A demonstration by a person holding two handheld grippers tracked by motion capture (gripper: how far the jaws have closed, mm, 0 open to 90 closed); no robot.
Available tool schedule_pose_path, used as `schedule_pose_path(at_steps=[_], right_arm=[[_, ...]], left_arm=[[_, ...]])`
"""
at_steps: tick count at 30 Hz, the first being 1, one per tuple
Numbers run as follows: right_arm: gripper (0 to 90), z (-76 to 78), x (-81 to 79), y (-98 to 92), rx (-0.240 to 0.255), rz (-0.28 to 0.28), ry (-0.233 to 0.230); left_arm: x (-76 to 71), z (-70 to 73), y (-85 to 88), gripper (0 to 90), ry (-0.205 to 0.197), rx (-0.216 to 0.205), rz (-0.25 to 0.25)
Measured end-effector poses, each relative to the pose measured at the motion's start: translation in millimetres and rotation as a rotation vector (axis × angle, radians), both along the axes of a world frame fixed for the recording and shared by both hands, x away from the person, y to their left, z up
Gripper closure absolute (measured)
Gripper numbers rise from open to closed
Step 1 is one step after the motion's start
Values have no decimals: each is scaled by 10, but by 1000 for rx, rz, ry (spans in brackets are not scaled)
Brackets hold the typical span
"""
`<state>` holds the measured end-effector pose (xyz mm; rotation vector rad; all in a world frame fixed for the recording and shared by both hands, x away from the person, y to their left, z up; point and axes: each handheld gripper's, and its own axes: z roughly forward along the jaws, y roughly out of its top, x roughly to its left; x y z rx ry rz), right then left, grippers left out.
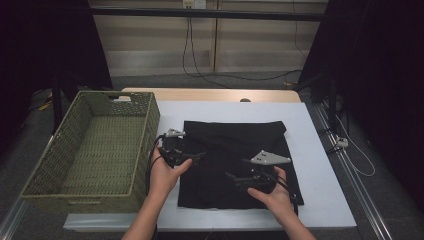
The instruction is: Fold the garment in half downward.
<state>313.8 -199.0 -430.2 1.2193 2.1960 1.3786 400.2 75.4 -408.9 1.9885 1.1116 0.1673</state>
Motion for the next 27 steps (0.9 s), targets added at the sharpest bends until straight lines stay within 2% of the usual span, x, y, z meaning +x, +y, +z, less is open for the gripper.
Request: schedule_pose_path(at_steps=[3, 5, 9, 11, 16, 24, 27], right_arm=[[181, -28, 32, 149, -2, 28, 6], [179, -44, 35, 191, -26, 58, 5], [172, -50, 26, 280, -37, 95, 3], [168, -61, 19, 327, -43, 112, 4], [155, -106, 24, 442, -52, 144, 19], [154, -101, -29, 488, -42, 183, 26], [156, -120, -46, 509, -61, 203, 41]], left_arm=[[130, 16, 25, 116, 6, -16, 27], [201, 18, 47, 111, 14, -15, 50], [308, 5, 85, 109, 29, -30, 74], [397, -9, 94, 109, 20, -22, 86], [515, -9, 61, 107, 21, -24, 90], [641, 38, 32, 99, 17, -10, 94], [681, 49, 34, 99, 19, -18, 91]])
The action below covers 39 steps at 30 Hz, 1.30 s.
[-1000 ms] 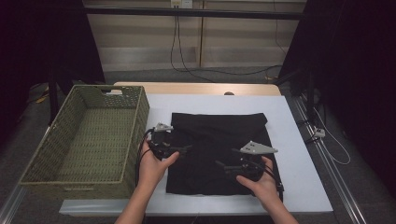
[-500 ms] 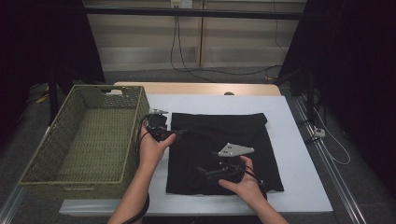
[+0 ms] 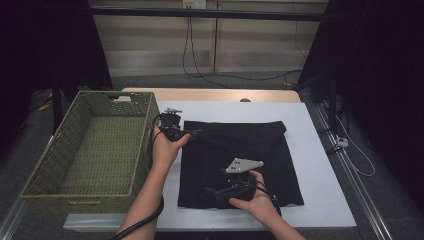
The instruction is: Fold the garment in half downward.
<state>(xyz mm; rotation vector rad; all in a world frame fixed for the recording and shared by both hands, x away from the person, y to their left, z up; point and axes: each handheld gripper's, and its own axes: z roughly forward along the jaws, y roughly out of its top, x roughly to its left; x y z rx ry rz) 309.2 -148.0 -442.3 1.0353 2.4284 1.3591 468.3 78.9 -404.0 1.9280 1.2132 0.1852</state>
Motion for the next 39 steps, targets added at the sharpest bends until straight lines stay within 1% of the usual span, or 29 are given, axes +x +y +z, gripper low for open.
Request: schedule_pose_path(at_steps=[2, 3, 4, 5, 7, 8, 10, 12, 14, 15, 17, 19, 20, 21, 22, 23, 24, 25, 27, 28, 29, 30, 31, 32, 33, 35, 36, 37, 39], right_arm=[[181, -20, 5, 9, -2, 14, 1], [181, -20, 5, 9, -2, 14, 1], [180, -21, 4, 11, -4, 11, 1], [189, -17, -3, 5, -6, 14, -3], [191, -11, -15, 8, 2, 12, -1], [210, -2, -30, 11, 4, 13, -9], [219, -1, -35, 16, 7, 12, -7], [249, -6, -54, 34, 2, 9, -2], [274, -10, -81, 58, -8, 23, -9], [331, -1, -109, 75, -9, 30, -24], [377, 18, -140, 100, -9, 46, -18], [493, 26, -168, 134, -19, 58, -12], [535, 20, -182, 157, -28, 66, -19], [613, 16, -185, 177, -36, 81, -17], [683, 13, -188, 196, -42, 99, -15], [683, 13, -188, 196, -42, 99, -15], [791, 7, -195, 246, -43, 124, -10], [791, 7, -195, 246, -43, 124, -10], [843, -7, -199, 295, -65, 148, -8], [864, -18, -194, 308, -77, 159, -13], [892, -34, -198, 336, -79, 169, 4], [900, -55, -203, 359, -84, 185, 10], [900, -78, -226, 396, -93, 198, 24], [900, -99, -235, 419, -105, 210, 27], [900, -118, -249, 443, -95, 223, 22], [900, -127, -268, 482, -83, 257, 35], [900, -123, -280, 496, -87, 252, 24], [853, -98, -309, 508, -90, 245, 27], [800, -61, -296, 498, -66, 239, 10]], left_arm=[[20, 3, 7, 99, -2, -4, 5], [23, 6, 12, 99, 9, -12, 10], [31, 6, 15, 99, 3, -5, 12], [39, 12, 22, 99, 8, 8, 5], [41, 14, 19, 99, 5, 1, 10], [45, 29, 23, 99, 1, -5, 13], [46, 41, 24, 99, -2, 1, 12], [41, 55, 16, 99, -1, 0, 13], [38, 70, 10, 99, -3, 5, 8], [37, 92, -2, 99, -7, 4, 8], [33, 119, -9, 99, -11, 8, 0], [26, 137, -26, 99, -14, 1, 3], [26, 137, -26, 99, -14, 1, 3], [24, 154, -32, 100, -16, 9, -3], [21, 163, -38, 99, -12, -1, 3], [21, 163, -38, 99, -12, -1, 3], [23, 172, -34, 100, -15, 2, 2], [23, 175, -32, 100, -17, 0, 4], [24, 180, -24, 99, -18, -4, 8], [23, 182, -15, 99, -19, 3, 7], [22, 181, -10, 100, -18, 3, 10], [16, 177, -2, 99, -12, -4, 15], [15, 177, 8, 99, -13, 0, 12], [12, 178, 18, 99, -13, -3, 18], [9, 178, 37, 99, -12, -1, 17], [6, 174, 68, 99, -16, 0, 25], [3, 170, 84, 99, -13, -9, 33], [5, 170, 100, 99, -10, 3, 31], [0, 158, 120, 99, -12, -7, 43]])
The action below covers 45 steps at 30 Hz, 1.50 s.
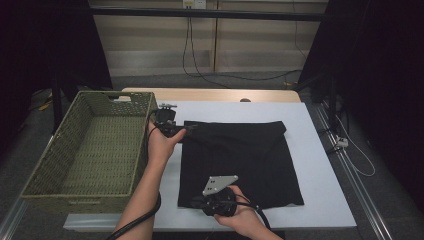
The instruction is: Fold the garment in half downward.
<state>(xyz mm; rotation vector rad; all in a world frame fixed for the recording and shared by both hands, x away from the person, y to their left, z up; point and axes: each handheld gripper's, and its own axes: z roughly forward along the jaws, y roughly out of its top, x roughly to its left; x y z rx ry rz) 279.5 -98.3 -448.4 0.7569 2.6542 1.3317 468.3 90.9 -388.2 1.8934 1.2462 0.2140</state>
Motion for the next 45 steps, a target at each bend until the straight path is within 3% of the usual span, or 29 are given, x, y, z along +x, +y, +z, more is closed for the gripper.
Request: schedule_pose_path(at_steps=[1, 3, 4, 6, 8, 15, 19, 23, 26, 27, 28, 30, 31, 36, 38, 40, 43, 44, 45], right_arm=[[751, 51, 20, -36, 15, -15, -25], [710, 66, 35, -59, 20, -34, -29], [603, 76, 63, -101, 29, -70, -25], [589, 83, 74, -131, 50, -91, -23], [576, 93, 71, -142, 43, -96, -27], [431, 140, 85, -215, 82, -146, -29], [394, 165, 122, -258, 71, -168, -45], [428, 130, 151, -257, 47, -183, -31], [451, 70, 125, -176, 34, -129, 10], [516, 48, 100, -124, -16, -120, -18], [516, 48, 100, -124, -16, -120, -18], [684, 25, 82, -92, -43, -144, -23], [868, 13, 94, -100, -30, -131, -57], [867, 80, 32, -45, -16, -75, -68], [864, 17, 12, 15, -57, -24, -64], [846, -4, -1, 30, -75, -27, -51], [578, -20, -8, 40, -49, -29, -19], [540, -9, -17, 52, -52, -27, -36], [557, -1, -30, 57, -46, -22, -43]], left_arm=[[0, -6, 8, 99, 5, 2, 0], [3, -22, 21, 99, 5, 5, 5], [8, -33, 25, 99, 7, 6, 2], [10, -40, 20, 99, 9, 6, 3], [15, -45, 20, 99, 15, 11, -1], [28, -40, -13, 99, 9, 8, -5], [29, -31, -29, 99, 10, 8, -7], [32, -28, -28, 99, 13, 15, -11], [33, -45, -25, 99, 19, 9, -6], [32, -50, -22, 99, 22, 12, -8], [33, -57, -23, 99, 17, 8, -3], [33, -70, -23, 99, 21, 10, -2], [34, -79, -19, 99, 20, 6, 0], [53, -96, -2, 100, 27, 8, 3], [66, -109, 7, 99, 33, 14, 8], [72, -122, 2, 100, 33, 7, 12], [82, -141, -1, 100, 37, 6, 12], [86, -144, 2, 100, 37, 9, 14], [92, -146, 6, 100, 38, 11, 16]])
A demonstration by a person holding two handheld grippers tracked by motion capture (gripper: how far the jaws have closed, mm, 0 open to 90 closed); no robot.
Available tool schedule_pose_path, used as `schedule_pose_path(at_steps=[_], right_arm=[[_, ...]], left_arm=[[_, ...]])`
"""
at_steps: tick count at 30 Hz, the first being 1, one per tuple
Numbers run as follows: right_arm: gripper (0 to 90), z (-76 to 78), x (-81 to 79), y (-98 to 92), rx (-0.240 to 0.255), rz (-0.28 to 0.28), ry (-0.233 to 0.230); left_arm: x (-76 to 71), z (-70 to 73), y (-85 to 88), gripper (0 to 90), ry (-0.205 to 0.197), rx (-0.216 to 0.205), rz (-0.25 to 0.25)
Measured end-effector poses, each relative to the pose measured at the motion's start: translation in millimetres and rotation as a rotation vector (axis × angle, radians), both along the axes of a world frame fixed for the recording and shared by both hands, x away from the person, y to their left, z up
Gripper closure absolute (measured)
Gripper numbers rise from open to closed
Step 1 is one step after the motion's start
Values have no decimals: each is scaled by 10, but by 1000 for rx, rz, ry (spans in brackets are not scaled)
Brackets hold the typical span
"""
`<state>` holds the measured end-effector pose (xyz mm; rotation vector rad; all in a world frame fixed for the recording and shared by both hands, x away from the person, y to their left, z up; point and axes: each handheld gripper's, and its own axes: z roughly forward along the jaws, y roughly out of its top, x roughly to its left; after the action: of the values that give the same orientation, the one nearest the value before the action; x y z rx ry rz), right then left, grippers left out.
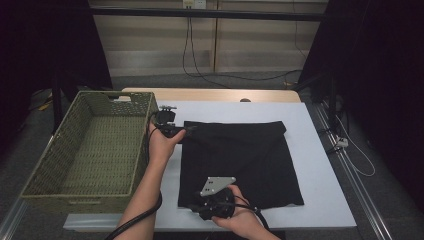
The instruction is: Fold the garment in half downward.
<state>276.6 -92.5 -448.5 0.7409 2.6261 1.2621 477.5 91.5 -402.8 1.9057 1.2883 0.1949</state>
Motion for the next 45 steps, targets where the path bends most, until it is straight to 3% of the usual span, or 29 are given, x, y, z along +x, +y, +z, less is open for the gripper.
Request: schedule_pose_path(at_steps=[3, 4, 7, 9, 13, 16, 19, 20, 21, 22, 25, 26, 29, 32, 35, 36, 38, 45], right_arm=[[497, 14, -12, 41, -10, 15, -48], [428, 9, -14, 69, -23, -10, -55], [424, -33, -8, 109, -36, 7, -43], [421, -70, -25, 150, -68, 15, -67], [505, -82, -28, 154, -56, -1, -81], [672, -80, -12, 128, -48, -46, -80], [728, -92, -4, 114, -64, -47, -110], [809, -93, -14, 125, -69, -43, -120], [809, -93, -14, 125, -69, -43, -120], [836, -94, -2, 119, -72, -41, -126], [842, -96, 11, 105, -48, -38, -106], [843, -95, 8, 106, -64, -45, -118], [842, -97, 4, 107, -65, -45, -122], [842, -96, -12, 112, -63, -55, -117], [841, -91, -18, 116, -46, -57, -103], [841, -97, 3, 105, -64, -44, -123], [841, -95, -9, 110, -62, -53, -114], [841, -96, 4, 104, -63, -44, -121]], left_arm=[[23, 11, 20, 100, -8, -1, 8], [36, 19, 26, 100, -5, -5, 10], [54, 19, 33, 100, -7, -3, 12], [72, 17, 39, 100, -5, -3, 18], [121, -14, 52, 101, -12, 19, 24], [155, -55, 59, 103, -6, 30, 31], [187, -103, 32, 102, -12, 42, 24], [208, -124, -2, 102, -15, 67, 5], [208, -124, -2, 103, -15, 67, 5], [230, -132, -34, 103, -35, 69, 10], [263, -129, -53, 104, -46, 84, 17], [290, -131, -84, 109, -70, 97, 21], [316, -133, -117, 113, -74, 120, 19], [364, -158, -154, 151, -113, 114, 39], [390, -197, -160, 247, -103, 104, 44], [417, -253, -166, 275, -103, 118, 58], [437, -282, -166, 309, -98, 122, 48], [544, -443, -208, 373, -84, 157, 74]])
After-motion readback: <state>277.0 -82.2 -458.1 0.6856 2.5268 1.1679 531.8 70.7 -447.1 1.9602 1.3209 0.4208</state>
